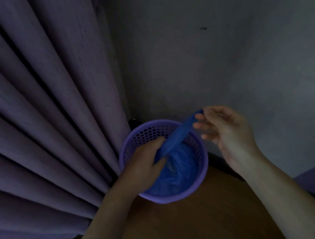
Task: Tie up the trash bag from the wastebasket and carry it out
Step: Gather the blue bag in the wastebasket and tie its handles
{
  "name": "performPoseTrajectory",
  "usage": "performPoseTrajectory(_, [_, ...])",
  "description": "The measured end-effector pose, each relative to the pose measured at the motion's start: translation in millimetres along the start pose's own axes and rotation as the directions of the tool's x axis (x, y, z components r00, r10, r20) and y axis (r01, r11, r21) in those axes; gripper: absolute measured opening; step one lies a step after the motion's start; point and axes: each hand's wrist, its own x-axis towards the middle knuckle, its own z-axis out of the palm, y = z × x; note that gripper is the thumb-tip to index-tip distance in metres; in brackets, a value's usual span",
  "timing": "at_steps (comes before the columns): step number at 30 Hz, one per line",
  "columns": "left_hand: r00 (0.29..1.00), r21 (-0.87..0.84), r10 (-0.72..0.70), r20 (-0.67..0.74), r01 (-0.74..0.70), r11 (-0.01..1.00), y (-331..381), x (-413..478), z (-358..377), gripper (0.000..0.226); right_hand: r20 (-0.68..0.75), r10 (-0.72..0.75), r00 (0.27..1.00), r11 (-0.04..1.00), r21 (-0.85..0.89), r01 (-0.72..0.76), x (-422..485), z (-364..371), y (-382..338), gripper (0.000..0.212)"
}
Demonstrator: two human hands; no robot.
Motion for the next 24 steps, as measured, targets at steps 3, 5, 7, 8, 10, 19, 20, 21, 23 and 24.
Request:
performPoseTrajectory(3, [1.0, -0.024, -0.016, -0.021, 0.015, 1.0, 3.0, 0.3, 3.0, 0.019, 0.092, -0.276, 0.957, 0.655, -0.711, 0.257, -7.2, 1.1, 2.6, 0.032])
performPoseTrajectory(5, [0.999, -0.043, -0.038, -0.025, 0.037, 0.998, 3.1, 1.1, 3.6, 0.028, 0.385, -0.505, 0.772, 0.124, -0.853, 0.507, -21.3, 8.1, -9.8, 0.058])
performPoseTrajectory(7, [0.999, -0.036, -0.035, -0.025, 0.034, 0.999, 3.6, 1.0, 4.4, 0.04, 0.604, -0.483, 0.634, -0.134, -0.767, 0.628, -38.4, 24.1, -26.5, 0.074])
performPoseTrajectory(8, [0.999, -0.03, -0.04, -0.018, 0.04, 0.999, 4.6, 0.5, 4.8, 0.044, 0.676, -0.406, 0.615, -0.208, -0.723, 0.658, -45.6, 32.2, -28.6, 0.081])
performPoseTrajectory(10, [0.997, -0.023, -0.072, 0.001, 0.072, 0.997, 5.7, -0.1, 7.3, 0.045, 0.731, -0.235, 0.641, -0.27, -0.682, 0.68, -49.7, 40.0, -16.4, 0.088])
performPoseTrajectory(19, [0.995, -0.072, -0.101, 0.014, 0.102, 0.992, 8.8, -3.7, 2.3, 0.028, 0.655, -0.087, 0.75, 0.001, -0.753, 0.658, -38.6, 35.4, 8.8, 0.016])
performPoseTrajectory(20, [0.994, -0.075, -0.104, 0.024, 0.106, 0.992, 10.0, -4.6, 1.3, 0.029, 0.675, -0.067, 0.734, 0.038, -0.734, 0.678, -38.5, 33.9, 6.4, 0.015])
performPoseTrajectory(21, [0.994, -0.07, -0.103, 0.033, 0.105, 0.992, 11.7, -5.2, 0.7, 0.03, 0.697, -0.049, 0.716, 0.068, -0.713, 0.698, -37.6, 32.2, 3.3, 0.013])
performPoseTrajectory(23, [0.994, -0.048, -0.098, 0.044, 0.1, 0.994, 14.9, -6.7, 0.2, 0.032, 0.728, -0.024, 0.685, 0.063, -0.683, 0.728, -33.4, 28.0, -4.6, 0.009])
performPoseTrajectory(24, [0.993, -0.047, -0.104, 0.048, 0.106, 0.993, 15.1, -7.5, 0.5, 0.031, 0.74, -0.028, 0.672, 0.056, -0.67, 0.74, -31.6, 25.5, -9.2, 0.01])
